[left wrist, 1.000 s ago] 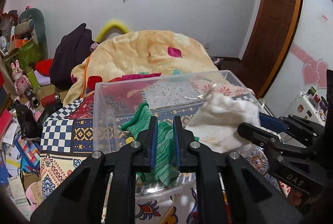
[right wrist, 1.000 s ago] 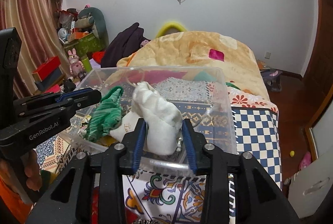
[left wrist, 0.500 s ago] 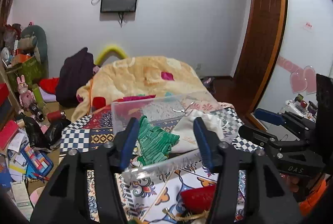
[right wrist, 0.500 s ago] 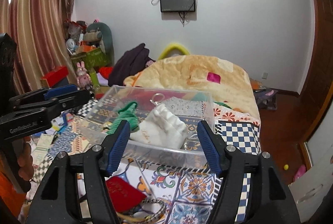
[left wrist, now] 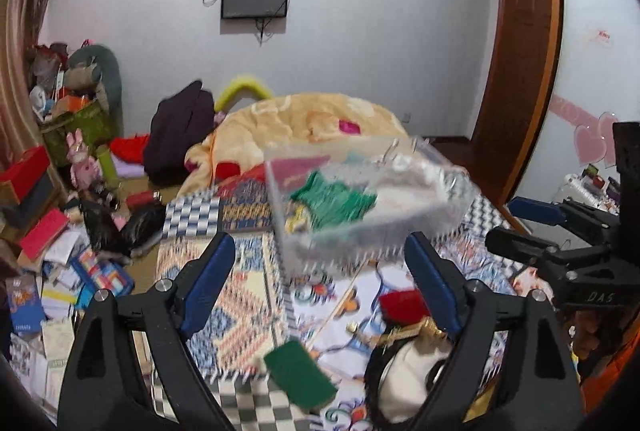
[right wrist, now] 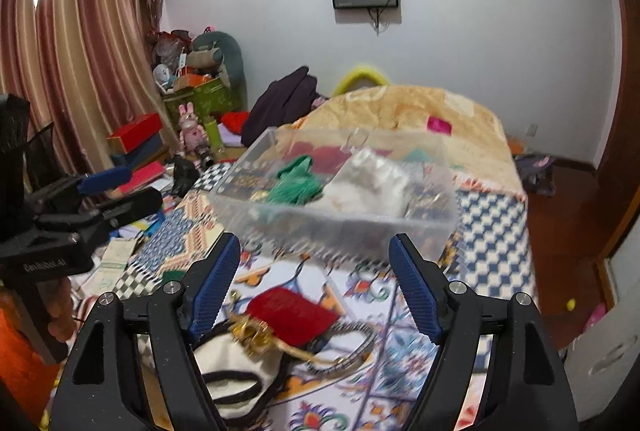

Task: Organize soft objects
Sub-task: 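Grasp the green sponge with the left tool while the right tool grasps the red velvet pouch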

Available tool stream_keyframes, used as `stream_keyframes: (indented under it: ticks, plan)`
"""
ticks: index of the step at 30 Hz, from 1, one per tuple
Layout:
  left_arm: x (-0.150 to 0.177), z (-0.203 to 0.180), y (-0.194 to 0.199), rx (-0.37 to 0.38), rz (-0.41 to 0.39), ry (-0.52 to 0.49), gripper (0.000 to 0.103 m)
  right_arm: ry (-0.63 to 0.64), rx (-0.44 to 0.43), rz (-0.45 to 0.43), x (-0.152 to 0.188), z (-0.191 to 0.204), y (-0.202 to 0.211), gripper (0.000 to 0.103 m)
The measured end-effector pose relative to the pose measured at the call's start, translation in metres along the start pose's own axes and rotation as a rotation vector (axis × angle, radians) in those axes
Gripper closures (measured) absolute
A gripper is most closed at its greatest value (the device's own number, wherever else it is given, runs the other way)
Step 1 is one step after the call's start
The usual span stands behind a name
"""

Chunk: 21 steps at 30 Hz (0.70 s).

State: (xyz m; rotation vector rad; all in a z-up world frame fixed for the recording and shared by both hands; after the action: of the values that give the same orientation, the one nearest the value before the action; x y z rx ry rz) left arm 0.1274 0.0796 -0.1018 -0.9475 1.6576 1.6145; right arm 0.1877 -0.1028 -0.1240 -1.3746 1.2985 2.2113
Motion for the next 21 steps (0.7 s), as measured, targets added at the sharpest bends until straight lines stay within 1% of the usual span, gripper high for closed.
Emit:
stream_keyframes:
  ticks: [5,10,13,18,20,21]
  plan:
    - [0.035,0.006,-0.017,0.004,0.103,0.043,0.016,-0.018,-0.032,0.062,0.022,0.008,-0.012,0.029]
    - [0.064,0.011,-0.029,-0.011,0.177,0.068,0.016,-0.026,-0.044,0.127,0.039,0.014,-0.030,0.029]
    - [0.078,0.015,-0.035,-0.012,0.214,0.087,0.016,-0.032,-0.055,0.162,0.047,0.017,-0.041,0.029]
    - [0.095,0.018,-0.041,-0.011,0.245,0.115,0.016,-0.027,-0.058,0.209,0.058,0.020,-0.055,0.029]
    - [0.100,0.019,-0.042,-0.009,0.250,0.131,0.016,-0.032,-0.056,0.209,0.059,0.019,-0.056,0.033]
    - [0.100,0.019,-0.042,-0.006,0.250,0.137,0.016,-0.034,-0.053,0.209,0.059,0.017,-0.056,0.038]
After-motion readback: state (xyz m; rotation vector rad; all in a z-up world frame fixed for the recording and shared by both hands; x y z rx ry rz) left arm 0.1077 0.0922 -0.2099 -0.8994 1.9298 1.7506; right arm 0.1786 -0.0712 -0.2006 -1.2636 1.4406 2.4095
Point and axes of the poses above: each gripper's, at about its wrist camera, not at the fingertips, and y roughly against the way its jaws point, z to its left, x to its underside, the point moved 3 cm from there along -y, roughly the way its jaws point, and after that the axes turned 2 degrees about -y, right-handed, at the moved point
